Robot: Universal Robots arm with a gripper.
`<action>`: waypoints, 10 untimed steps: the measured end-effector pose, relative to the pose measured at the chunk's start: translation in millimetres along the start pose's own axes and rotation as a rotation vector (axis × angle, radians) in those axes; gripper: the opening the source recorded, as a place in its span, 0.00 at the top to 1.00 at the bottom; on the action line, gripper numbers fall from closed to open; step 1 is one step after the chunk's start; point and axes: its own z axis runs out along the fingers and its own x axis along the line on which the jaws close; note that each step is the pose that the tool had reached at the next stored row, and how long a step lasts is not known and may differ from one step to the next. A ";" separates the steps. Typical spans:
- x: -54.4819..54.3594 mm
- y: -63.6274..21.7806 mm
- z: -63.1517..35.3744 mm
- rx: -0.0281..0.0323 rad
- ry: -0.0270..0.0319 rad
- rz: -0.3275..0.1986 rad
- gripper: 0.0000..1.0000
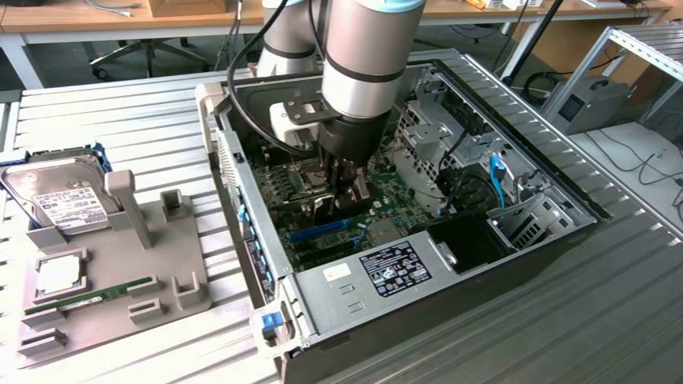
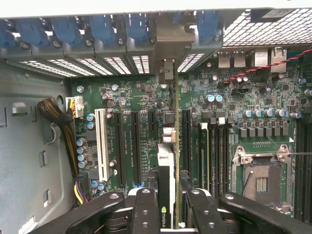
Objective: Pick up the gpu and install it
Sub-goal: 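Insert the gpu into the slot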
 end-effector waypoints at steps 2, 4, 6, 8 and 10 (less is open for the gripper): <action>0.0 0.6 0.1 -0.0007 0.0000 0.000 0.73; 0.1 1.3 0.1 -0.0007 0.0000 0.000 0.73; 0.1 1.4 0.8 -0.0006 -0.0002 0.000 0.73; 0.1 1.4 2.4 -0.0007 0.0000 0.000 0.73; 0.1 1.4 3.9 -0.0007 -0.0001 0.000 0.73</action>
